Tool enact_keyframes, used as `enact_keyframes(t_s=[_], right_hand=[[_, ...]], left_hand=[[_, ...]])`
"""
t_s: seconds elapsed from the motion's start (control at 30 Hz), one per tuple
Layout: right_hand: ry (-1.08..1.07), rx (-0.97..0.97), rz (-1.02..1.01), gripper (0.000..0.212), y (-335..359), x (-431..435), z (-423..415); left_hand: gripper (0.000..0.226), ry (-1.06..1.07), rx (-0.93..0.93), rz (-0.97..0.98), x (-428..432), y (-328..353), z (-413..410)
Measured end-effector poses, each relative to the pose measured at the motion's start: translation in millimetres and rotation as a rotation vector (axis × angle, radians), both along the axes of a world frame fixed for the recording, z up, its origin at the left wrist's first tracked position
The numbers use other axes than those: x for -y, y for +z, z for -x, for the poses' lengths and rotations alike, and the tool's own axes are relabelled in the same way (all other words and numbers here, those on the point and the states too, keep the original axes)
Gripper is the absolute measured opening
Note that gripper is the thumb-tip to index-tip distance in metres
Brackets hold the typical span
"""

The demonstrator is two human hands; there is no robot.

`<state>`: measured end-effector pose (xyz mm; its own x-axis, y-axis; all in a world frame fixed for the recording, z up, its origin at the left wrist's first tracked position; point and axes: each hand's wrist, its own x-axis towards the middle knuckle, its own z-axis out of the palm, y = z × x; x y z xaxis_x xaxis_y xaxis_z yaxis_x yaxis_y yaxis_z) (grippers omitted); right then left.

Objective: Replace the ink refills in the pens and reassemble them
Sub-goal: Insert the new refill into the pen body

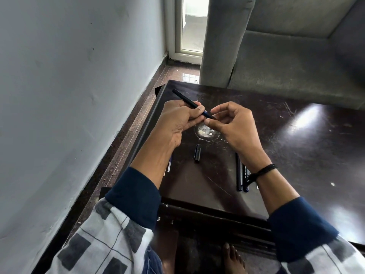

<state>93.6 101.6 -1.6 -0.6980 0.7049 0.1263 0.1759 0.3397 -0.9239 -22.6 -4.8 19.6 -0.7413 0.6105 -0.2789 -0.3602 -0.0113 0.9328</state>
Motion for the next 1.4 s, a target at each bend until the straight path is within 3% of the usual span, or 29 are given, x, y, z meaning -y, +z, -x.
enact_keyframes(t_s=[0.33,0.5,0.63,0.87,1.0,1.2,1.33,1.4], right_hand=[[-0.013,-0.019,0.043,0.007,0.3,2.3,1.1],[-0.024,0.027,0.012,0.007,0.0,2.2,2.0],[-0.041,0.05,0.042,0.023,0.9,4.0,3.3],[-0.035,0.047,0.018,0.008,1.1,5.8,1.9],[-0.048,0.03,0.051,0.017,2.4,7.0,2.6],[-0.044,0.022,0.017,0.009,2.1,6.5,2.8],[-0.066,0.05,0.012,0.022,1.8,6.2,2.6],[-0.049,0.025,0.037,0.017,3.5,6.9,2.3]], left_hand=[[0.009,0.001,0.007,-0.02,-1.3,1.7,-1.5],[0.01,-0.004,0.017,-0.02,-2.2,0.9,-3.2],[0.01,0.0,0.009,-0.028,-2.3,0.7,-2.2],[0.01,-0.001,0.013,-0.03,-1.7,1.3,-2.8],[0.011,-0.007,0.022,-0.04,-2.3,1.6,-3.0],[0.011,0.004,0.022,-0.041,-1.5,0.0,0.4],[0.01,0.002,0.026,-0.046,-1.5,0.6,-0.8],[0.01,0.005,0.029,-0.056,-1.5,0.7,-0.6]])
